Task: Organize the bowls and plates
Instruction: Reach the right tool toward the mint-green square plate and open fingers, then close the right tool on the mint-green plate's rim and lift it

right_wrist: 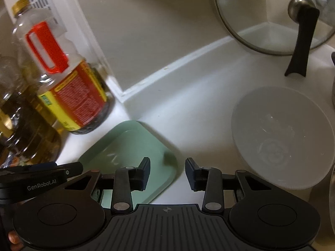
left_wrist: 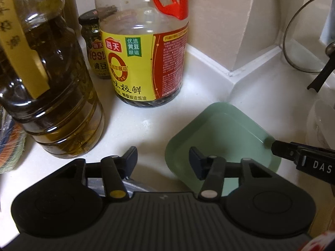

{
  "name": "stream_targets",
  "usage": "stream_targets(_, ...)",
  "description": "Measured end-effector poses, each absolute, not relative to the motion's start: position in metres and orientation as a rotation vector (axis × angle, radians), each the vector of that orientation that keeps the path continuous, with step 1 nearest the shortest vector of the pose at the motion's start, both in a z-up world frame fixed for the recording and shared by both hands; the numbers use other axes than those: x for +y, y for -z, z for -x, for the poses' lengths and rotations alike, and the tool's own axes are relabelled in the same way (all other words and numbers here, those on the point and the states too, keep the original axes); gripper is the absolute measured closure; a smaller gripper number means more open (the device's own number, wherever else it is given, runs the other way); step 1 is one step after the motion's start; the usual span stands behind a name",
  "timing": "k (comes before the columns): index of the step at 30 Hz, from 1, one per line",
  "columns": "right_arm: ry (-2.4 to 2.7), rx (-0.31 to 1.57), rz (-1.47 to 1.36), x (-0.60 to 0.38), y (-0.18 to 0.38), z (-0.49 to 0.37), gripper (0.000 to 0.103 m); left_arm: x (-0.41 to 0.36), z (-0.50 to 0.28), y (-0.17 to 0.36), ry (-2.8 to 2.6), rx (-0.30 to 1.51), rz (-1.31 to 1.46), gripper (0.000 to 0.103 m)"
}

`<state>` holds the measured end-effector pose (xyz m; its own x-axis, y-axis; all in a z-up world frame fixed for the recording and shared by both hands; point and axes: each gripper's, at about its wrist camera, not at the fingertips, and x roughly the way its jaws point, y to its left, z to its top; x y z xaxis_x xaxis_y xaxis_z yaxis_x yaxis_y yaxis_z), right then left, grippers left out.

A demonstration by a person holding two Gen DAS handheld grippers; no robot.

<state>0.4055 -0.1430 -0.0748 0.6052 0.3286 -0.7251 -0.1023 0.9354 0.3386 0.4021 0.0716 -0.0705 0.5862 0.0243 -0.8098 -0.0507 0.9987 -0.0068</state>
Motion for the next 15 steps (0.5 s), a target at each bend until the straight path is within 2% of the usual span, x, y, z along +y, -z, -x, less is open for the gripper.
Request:
stream_targets(4, -0.248, 0.908, -0.279, -0.144, 0.081, -0.411, 0.070, 0.071, -0.408, 0.076, -0.051, 0.962, 0.032, 0.062)
stream_targets(6, -0.242, 0.922, -0.276, -0.143, 0.084, -0.414, 0.077, 0.072, -0.411, 0.078, -0.052, 0.969, 0.037, 0.064)
stream_targets(11, -0.239, 0.937, -0.274, -0.142, 0.089, -0.417, 0.085, 0.072, -0.414, 0.081, -0.053, 0.981, 0.047, 0.071)
stream_targets(15, -0.236, 0.936, -0.259, -0.138, 0.089, -0.418, 0.093, 0.073, -0.417, 0.085, -0.036, 0.984, 0.067, 0.082)
